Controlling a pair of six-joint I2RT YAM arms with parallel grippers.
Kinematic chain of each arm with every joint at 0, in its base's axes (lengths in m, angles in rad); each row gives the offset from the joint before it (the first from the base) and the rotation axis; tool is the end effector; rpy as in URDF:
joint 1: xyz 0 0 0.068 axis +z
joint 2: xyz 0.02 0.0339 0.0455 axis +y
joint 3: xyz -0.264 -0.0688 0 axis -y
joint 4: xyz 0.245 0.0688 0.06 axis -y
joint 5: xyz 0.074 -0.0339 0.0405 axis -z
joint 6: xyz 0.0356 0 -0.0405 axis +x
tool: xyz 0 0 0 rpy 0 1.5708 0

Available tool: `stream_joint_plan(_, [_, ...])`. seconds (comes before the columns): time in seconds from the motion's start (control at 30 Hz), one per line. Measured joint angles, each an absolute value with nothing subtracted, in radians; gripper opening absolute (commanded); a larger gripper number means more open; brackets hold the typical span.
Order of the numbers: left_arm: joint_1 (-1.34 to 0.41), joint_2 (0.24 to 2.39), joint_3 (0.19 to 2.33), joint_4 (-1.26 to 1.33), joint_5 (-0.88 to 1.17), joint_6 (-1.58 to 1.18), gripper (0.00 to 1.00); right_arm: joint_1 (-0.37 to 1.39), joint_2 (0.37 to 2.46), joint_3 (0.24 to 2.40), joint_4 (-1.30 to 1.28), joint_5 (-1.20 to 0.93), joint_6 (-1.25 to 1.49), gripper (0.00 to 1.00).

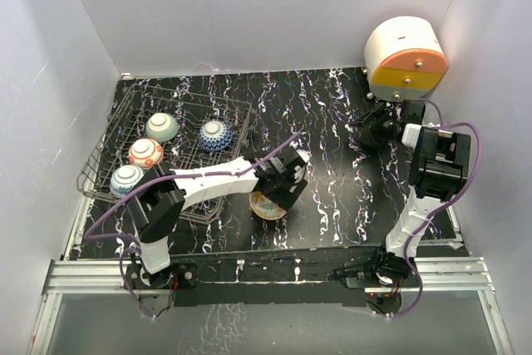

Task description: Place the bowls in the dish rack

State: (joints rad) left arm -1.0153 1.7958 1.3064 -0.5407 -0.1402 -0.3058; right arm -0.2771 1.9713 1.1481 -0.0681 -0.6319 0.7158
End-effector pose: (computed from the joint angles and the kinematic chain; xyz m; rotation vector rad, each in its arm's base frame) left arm 0.2044 -0.3199 0.2150 0.8606 2.4698 -0.2996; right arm 0.3886 -0.0887 0.1378 0.9165 2.2851 0.9685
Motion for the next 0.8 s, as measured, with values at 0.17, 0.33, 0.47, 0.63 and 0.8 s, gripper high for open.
stream_joint_plan(0.17, [-1.065, 1.828, 1.306, -0.539, -0.144, -0.307, 0.73, -0.277, 1.97, 1.147, -0.068, -0.632, 0.715, 0.73])
stream_joint_plan(0.33, [-1.071, 1.823, 1.306, -0.525, -0.159, -0.311, 0.73, -0.277, 1.954, 1.122, -0.061, -0.632, 0.713, 0.73])
stream_joint_plan(0.47, [-1.071, 1.807, 1.306, -0.525, -0.184, -0.315, 0.74, -0.277, 1.941, 1.103, -0.055, -0.632, 0.713, 0.73])
stream_joint_plan(0.63, [-1.071, 1.772, 1.306, -0.525, -0.207, -0.315, 0.74, -0.277, 1.936, 1.098, -0.055, -0.632, 0.713, 0.73])
stream_joint_plan(0.8, [-1.071, 1.771, 1.282, -0.513, -0.21, -0.318, 0.74, -0.277, 1.935, 1.097, -0.055, -0.632, 0.713, 0.73])
